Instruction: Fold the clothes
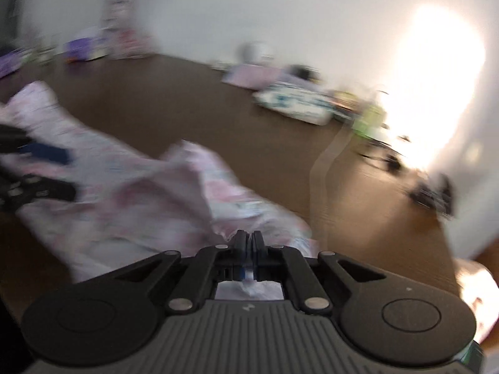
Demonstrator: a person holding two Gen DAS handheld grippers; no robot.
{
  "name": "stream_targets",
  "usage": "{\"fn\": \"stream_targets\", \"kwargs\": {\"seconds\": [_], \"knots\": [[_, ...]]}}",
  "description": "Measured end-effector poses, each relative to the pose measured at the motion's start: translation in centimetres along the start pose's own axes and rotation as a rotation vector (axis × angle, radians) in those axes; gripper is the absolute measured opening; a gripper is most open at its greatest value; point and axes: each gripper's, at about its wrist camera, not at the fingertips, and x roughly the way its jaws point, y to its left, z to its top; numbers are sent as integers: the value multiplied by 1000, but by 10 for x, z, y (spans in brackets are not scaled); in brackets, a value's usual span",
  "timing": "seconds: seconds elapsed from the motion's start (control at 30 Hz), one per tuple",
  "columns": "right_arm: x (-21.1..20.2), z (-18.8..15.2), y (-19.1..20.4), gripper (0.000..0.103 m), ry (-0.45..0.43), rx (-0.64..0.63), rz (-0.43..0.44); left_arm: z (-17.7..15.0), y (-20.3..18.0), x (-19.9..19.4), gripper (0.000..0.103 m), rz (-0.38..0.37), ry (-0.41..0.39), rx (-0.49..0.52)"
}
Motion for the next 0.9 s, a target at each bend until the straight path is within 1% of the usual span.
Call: {"fn": "stream_targets", "kwargs": {"seconds": [0.2, 0.23, 0.27, 0.3, 0.37, 0.4, 0.47, 0.5, 0.53, 0.57, 0.6, 0.63, 0.67, 0.7, 0.73, 0.87, 0.9], "knots": [[-12, -17, -38, 8, 20, 51, -116, 0, -1, 6, 65, 30, 32, -7], [-16, -14, -39, 9, 24, 52, -118, 0, -1, 5, 65, 29, 31, -10], [-23, -11, -39, 17, 9, 65, -110, 0, 0, 5, 65, 24, 29, -15], [-33, -6, -40, 33, -29, 88, -85, 0, 0, 5, 66, 20, 29, -17], [-50, 5, -37, 52, -111, 109, -33, 1, 1, 6, 68, 13, 29, -20], [-57, 11, -32, 55, -143, 103, 3, 1, 0, 6, 68, 13, 30, -16], [-59, 25, -15, 56, -198, 51, 111, 1, -3, 7, 70, 20, 30, -2], [-54, 32, -4, 56, -218, 19, 156, 0, -4, 8, 70, 22, 29, 2], [-45, 38, 3, 56, -223, -4, 183, 0, -4, 7, 71, 21, 28, 0], [-28, 45, 10, 55, -213, -19, 192, -1, -3, 7, 71, 19, 27, -4], [-11, 48, 14, 49, -186, -22, 177, 0, -3, 7, 71, 18, 26, -9], [5, 51, 18, 39, -158, -27, 161, 0, -3, 7, 71, 18, 25, -13], [18, 50, 21, 8, -127, -41, 133, 0, -3, 7, 71, 17, 25, -18], [28, 48, 24, 2, -102, -59, 107, 0, -3, 8, 71, 19, 26, -19], [27, 43, 26, 2, -108, -94, 94, 0, -4, 8, 71, 21, 26, -16], [8, 7, 22, 2, -168, -230, 135, 1, -5, 10, 77, 13, 35, 1], [9, 6, 21, 2, -164, -228, 136, 2, -6, 11, 77, 11, 41, 8]]}}
